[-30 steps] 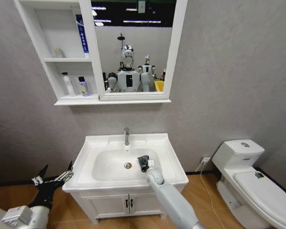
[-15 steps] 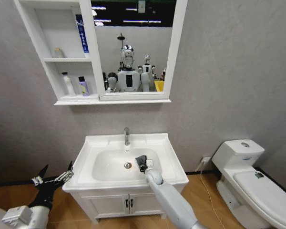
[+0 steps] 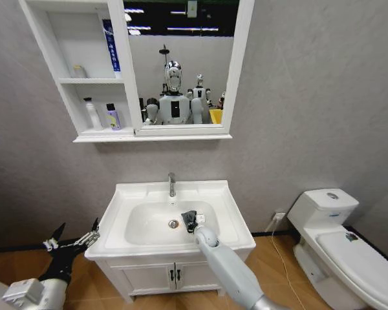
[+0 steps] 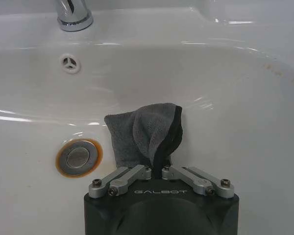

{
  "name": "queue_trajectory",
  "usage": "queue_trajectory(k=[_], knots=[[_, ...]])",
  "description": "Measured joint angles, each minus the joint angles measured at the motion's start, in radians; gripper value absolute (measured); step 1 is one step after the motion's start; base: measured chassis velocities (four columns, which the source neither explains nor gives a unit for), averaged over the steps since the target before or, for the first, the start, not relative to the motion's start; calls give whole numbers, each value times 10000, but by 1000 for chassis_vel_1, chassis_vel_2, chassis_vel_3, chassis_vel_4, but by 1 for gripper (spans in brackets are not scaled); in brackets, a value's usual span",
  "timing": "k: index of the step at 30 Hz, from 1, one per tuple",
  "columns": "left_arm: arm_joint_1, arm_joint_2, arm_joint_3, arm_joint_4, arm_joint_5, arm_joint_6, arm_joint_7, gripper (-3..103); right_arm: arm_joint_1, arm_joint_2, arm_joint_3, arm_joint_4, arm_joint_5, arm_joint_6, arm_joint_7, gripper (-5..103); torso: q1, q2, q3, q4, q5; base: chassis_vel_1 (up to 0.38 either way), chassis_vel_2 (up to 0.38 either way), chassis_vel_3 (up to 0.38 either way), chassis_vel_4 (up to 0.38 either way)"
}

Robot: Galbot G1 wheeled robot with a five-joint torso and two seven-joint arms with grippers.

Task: Move facial cleanser and shampoo from washbasin to cabinet, then wipe washbasin with towel.

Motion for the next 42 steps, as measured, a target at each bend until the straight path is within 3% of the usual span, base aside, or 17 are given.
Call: queue_trajectory(k=[11,19,32,42], knots=[[0,0,0,0,0,0,0,100,360,173,-137,-344,360,-604,438,4,-1,1,0,0,0,0,0,0,0],[0,0,0,0,0,0,0,100,631,465,-279,-870,357,-403,-124,4,0,1,0,-1,-1,0,0,0,0],[0,0,0,0,0,0,0,100,1214,1637,-533,-2428,-85,-224,-679,4,0,1,-1,0,0,0,0,0,0],[0,0,0,0,0,0,0,100,1211,1682,-750,-2624,-303,504,-1528,4,0,0,0,0,0,0,0,0,0]])
